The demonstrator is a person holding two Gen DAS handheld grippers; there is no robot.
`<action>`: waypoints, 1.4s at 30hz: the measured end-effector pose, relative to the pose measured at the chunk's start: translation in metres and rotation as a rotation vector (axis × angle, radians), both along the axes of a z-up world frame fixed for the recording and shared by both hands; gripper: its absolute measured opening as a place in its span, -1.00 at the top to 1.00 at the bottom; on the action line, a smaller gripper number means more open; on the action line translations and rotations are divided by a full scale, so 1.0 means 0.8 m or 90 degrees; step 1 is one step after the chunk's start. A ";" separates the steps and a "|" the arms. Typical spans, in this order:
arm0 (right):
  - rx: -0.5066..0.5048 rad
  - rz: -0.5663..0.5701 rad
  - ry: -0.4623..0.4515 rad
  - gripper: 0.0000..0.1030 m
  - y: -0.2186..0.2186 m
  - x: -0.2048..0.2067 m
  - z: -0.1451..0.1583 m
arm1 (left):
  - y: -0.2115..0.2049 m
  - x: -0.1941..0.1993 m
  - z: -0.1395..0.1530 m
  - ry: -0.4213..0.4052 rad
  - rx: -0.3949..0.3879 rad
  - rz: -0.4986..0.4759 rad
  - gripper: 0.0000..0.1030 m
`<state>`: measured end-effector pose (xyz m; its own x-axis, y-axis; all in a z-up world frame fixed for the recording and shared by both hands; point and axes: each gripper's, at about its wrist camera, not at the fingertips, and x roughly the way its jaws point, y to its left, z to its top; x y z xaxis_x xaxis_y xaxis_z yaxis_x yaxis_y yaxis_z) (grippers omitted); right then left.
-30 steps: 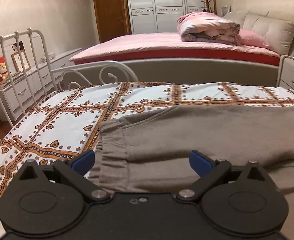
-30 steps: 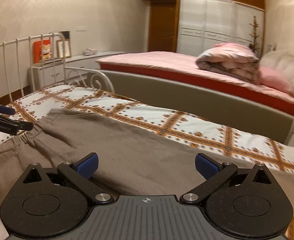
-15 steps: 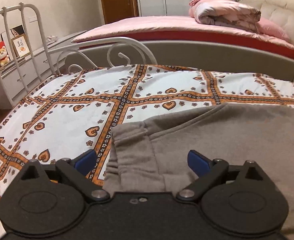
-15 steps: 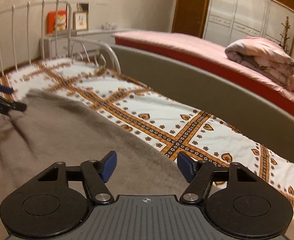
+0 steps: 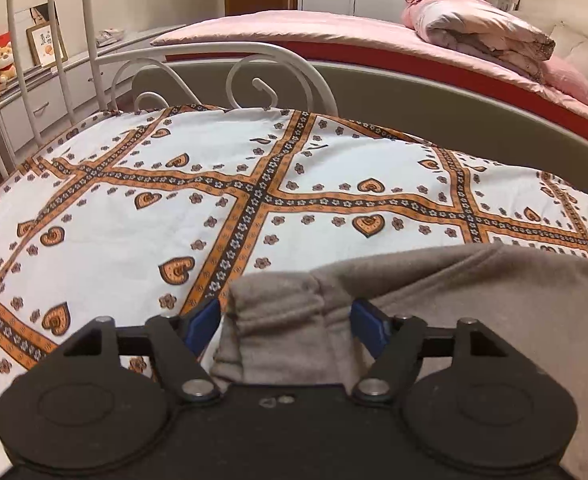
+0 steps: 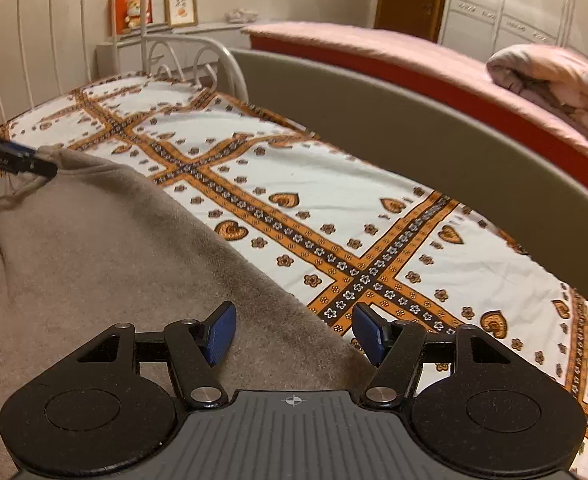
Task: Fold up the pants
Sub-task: 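Close the left gripper on the waistband while the right gripper pinches it, then lift the waistband with both grippers and fold it over toward the leg hems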
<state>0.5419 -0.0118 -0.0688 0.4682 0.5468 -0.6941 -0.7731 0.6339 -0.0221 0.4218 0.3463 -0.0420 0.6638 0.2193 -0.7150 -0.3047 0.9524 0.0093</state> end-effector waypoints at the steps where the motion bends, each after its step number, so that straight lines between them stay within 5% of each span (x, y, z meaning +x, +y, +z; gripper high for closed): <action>1: 0.002 0.008 0.010 -0.26 0.000 0.003 -0.001 | 0.001 0.002 -0.001 0.000 -0.001 0.003 -0.29; 8: 0.002 0.041 0.050 -0.23 0.001 0.023 -0.006 | 0.018 0.016 -0.024 -0.003 -0.043 0.017 -0.37; 14: -0.010 0.078 0.064 0.51 0.003 0.019 -0.004 | 0.023 0.023 -0.023 0.005 -0.057 -0.029 -0.07; 16: -0.017 0.077 0.053 0.75 0.005 0.012 -0.002 | 0.026 0.021 -0.022 -0.008 -0.072 -0.044 0.28; 18: -0.029 0.072 0.032 0.86 0.007 0.001 0.001 | 0.025 0.018 -0.017 -0.016 -0.081 -0.048 0.42; 30: -0.013 0.043 -0.056 0.89 -0.023 -0.089 0.082 | -0.005 -0.063 0.070 -0.128 -0.035 -0.061 0.56; 36: -0.021 0.067 -0.135 0.89 -0.050 -0.182 0.127 | -0.016 -0.134 0.103 -0.163 -0.022 -0.093 0.56; 42: -0.037 0.077 -0.178 0.89 -0.065 -0.276 0.130 | -0.027 -0.207 0.108 -0.198 -0.035 -0.103 0.56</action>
<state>0.3210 -0.0640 0.0355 0.5790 0.5734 -0.5796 -0.8018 0.5292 -0.2775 0.2565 0.3248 0.0442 0.8743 0.0604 -0.4817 -0.1303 0.9850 -0.1130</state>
